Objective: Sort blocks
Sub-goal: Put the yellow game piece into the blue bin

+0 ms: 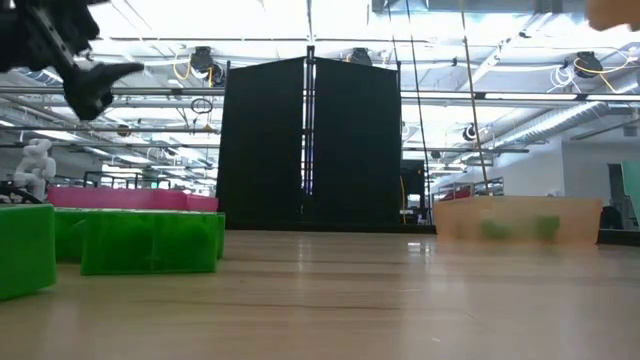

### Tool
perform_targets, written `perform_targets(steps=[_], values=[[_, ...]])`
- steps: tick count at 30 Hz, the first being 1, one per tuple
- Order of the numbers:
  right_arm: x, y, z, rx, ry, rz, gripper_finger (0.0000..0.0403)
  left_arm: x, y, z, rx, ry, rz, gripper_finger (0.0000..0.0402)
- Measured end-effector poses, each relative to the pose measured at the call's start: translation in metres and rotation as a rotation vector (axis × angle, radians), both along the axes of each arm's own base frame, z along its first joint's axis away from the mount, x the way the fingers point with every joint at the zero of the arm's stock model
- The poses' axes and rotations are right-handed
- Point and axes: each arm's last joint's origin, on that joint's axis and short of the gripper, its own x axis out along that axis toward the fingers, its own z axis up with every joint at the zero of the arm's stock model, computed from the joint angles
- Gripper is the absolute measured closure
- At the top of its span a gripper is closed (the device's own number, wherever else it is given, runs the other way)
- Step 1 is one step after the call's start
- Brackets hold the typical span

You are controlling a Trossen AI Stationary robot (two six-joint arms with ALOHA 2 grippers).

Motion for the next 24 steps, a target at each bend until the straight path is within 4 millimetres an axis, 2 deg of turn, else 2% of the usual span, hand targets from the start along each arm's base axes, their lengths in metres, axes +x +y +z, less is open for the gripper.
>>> perform_targets(steps=[4, 11, 16, 19, 21, 24], values=[[-0.016, 0.017, -0.005, 0.028, 0.017, -0.026, 0.0289, 0.004, -0.002, -0.015, -0.032, 0.050, -0.002, 0.0070], [-0.042, 0.041, -0.027, 0.110, 0.094, -0.068, 0.0289, 0.004, -0.001, -0.016, -0.031, 0.054, 0.012, 0.0070], [-0.049, 0.052, -0.051, 0.208, 0.111, -0.073, 0.0289, 0.004, -0.001, -0.022, -0.009, 0.110, 0.030, 0.0070], [-0.051, 0.053, -0.058, 0.223, 0.124, -0.089, 0.0288, 0.004, -0.001, -0.026, -0.039, 0.153, 0.035, 0.0070], [-0.051, 0.053, -0.058, 0.222, 0.125, -0.088, 0.0266, 0.003, 0.000, -0.028, -0.043, 0.174, 0.039, 0.0070], [-0.051, 0.054, -0.058, 0.225, 0.125, -0.087, 0.0208, 0.003, 0.000, -0.029, -0.053, 0.191, 0.044, 0.0070]])
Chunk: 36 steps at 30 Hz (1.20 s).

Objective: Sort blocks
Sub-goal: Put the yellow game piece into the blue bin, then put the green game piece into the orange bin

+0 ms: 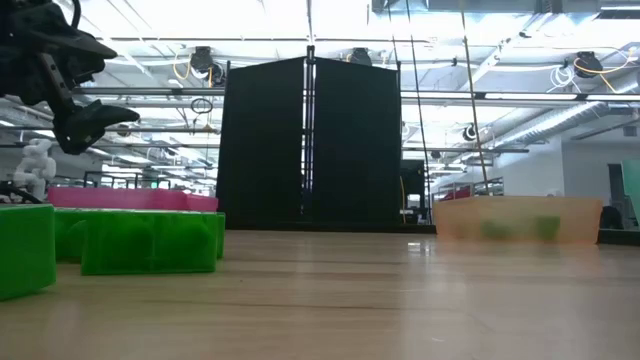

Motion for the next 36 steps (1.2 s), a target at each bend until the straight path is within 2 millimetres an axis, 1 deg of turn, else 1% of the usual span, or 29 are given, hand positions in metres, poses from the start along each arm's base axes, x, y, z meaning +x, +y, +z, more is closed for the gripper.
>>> perform_targets(steps=[2, 4, 7, 9, 12, 15, 19, 23, 26, 29, 32, 36], values=[[0.000, 0.000, 0.000, 0.012, 0.014, 0.007, 0.0176, 0.000, 0.000, 0.000, 0.001, 0.000, 0.005, 0.0070], [-0.001, 0.001, 0.000, 0.030, 0.040, 0.017, 0.0154, 0.000, 0.000, 0.000, 0.002, 0.000, 0.011, 0.0070], [0.002, -0.001, 0.000, 0.056, 0.061, -0.012, 0.0140, 0.000, 0.001, 0.000, 0.004, 0.001, 0.021, 0.0070], [0.010, -0.003, 0.005, 0.073, 0.014, -0.032, 0.0138, 0.000, 0.001, 0.000, -0.002, 0.001, 0.029, 0.0070], [0.032, -0.014, 0.015, 0.046, -0.130, -0.034, 0.0144, 0.000, 0.002, 0.000, -0.016, 0.000, 0.065, 0.0070], [0.062, -0.036, 0.024, -0.063, -0.301, -0.024, 0.0152, 0.000, 0.003, 0.000, -0.010, -0.003, 0.110, 0.0070], [0.101, -0.079, 0.035, -0.277, -0.495, -0.015, 0.0158, 0.000, 0.005, 0.000, -0.002, -0.006, 0.164, 0.0070], [0.134, -0.124, 0.040, -0.465, -0.608, 0.003, 0.0161, 0.000, 0.005, 0.000, -0.003, -0.006, 0.165, 0.0070], [0.159, -0.151, 0.036, -0.527, -0.667, 0.005, 0.0161, 0.000, 0.005, 0.000, -0.003, -0.006, 0.165, 0.0070], [0.180, -0.167, 0.032, -0.517, -0.757, 0.054, 0.0161, 0.000, 0.005, 0.000, -0.002, -0.004, 0.165, 0.0070], [0.201, -0.175, 0.020, -0.508, -0.841, 0.091, 0.0161, 0.000, 0.005, -0.001, 0.006, 0.006, 0.164, 0.0070], [0.228, -0.175, -0.008, -0.470, -0.918, 0.142, 0.0161, 0.000, 0.005, -0.001, 0.008, 0.010, 0.164, 0.0070]])
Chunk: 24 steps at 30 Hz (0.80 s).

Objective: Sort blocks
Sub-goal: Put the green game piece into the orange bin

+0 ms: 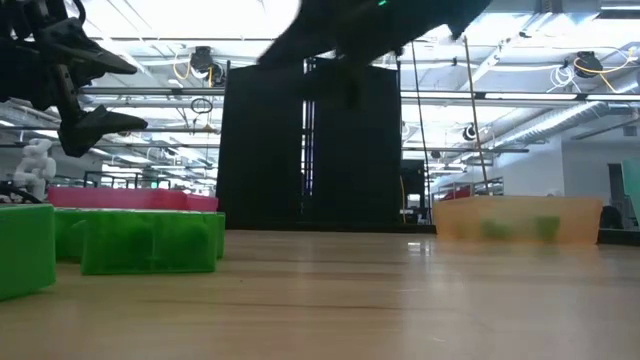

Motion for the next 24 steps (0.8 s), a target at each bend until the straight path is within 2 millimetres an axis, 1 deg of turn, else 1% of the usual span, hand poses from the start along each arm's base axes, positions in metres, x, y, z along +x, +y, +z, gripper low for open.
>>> perform_targets(steps=[3, 9, 12, 15, 17, 21, 24], values=[[0.023, 0.003, -0.016, 0.014, -0.011, 0.054, 0.0161, 0.000, 0.000, 0.000, 0.000, 0.000, -0.002, 0.0070], [0.072, 0.013, -0.039, 0.007, 0.060, 0.221, 0.0161, 0.000, 0.000, 0.000, 0.000, 0.001, -0.003, 0.0070], [0.087, 0.014, -0.047, 0.013, 0.077, 0.285, 0.0161, 0.000, 0.000, 0.000, -0.001, 0.001, -0.005, 0.0070], [0.095, 0.014, -0.057, -0.005, 0.084, 0.311, 0.0161, 0.000, 0.000, 0.000, -0.003, 0.002, -0.014, 0.0070], [0.096, 0.017, -0.066, -0.009, 0.106, 0.318, 0.0161, 0.000, -0.001, 0.000, -0.006, 0.003, -0.028, 0.0070], [0.096, 0.033, -0.085, -0.010, 0.140, 0.352, 0.0161, 0.000, -0.001, 0.000, -0.009, 0.005, -0.049, 0.0070], [0.096, 0.044, -0.091, -0.010, 0.149, 0.373, 0.0161, 0.000, -0.001, 0.000, -0.009, 0.005, -0.049, 0.0070]])
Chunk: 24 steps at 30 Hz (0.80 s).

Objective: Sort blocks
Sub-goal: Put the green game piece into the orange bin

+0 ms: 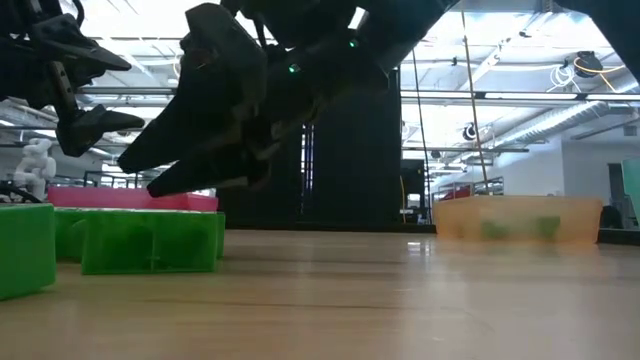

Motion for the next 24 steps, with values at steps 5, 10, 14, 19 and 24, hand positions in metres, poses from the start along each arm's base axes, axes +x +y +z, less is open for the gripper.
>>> perform_targets(steps=[5, 10, 14, 19, 24], values=[[-0.001, 0.009, -0.013, -0.040, 0.026, -0.027, 0.0161, 0.000, 0.000, 0.000, 0.001, 0.000, 0.000, 0.0070], [-0.002, 0.014, -0.033, -0.058, 0.078, -0.033, 0.0161, 0.000, 0.000, 0.000, 0.001, 0.000, 0.000, 0.0070], [-0.005, 0.012, -0.040, -0.083, 0.141, -0.052, 0.0161, 0.000, 0.000, 0.000, 0.001, 0.001, 0.000, 0.0070], [-0.009, 0.008, -0.042, -0.135, 0.194, -0.093, 0.0193, 0.000, 0.000, 0.000, 0.001, 0.001, 0.000, 0.0070], [-0.009, 0.007, -0.043, -0.145, 0.205, -0.107, 0.0246, 0.000, 0.000, 0.000, 0.001, 0.001, 0.000, 0.0070]])
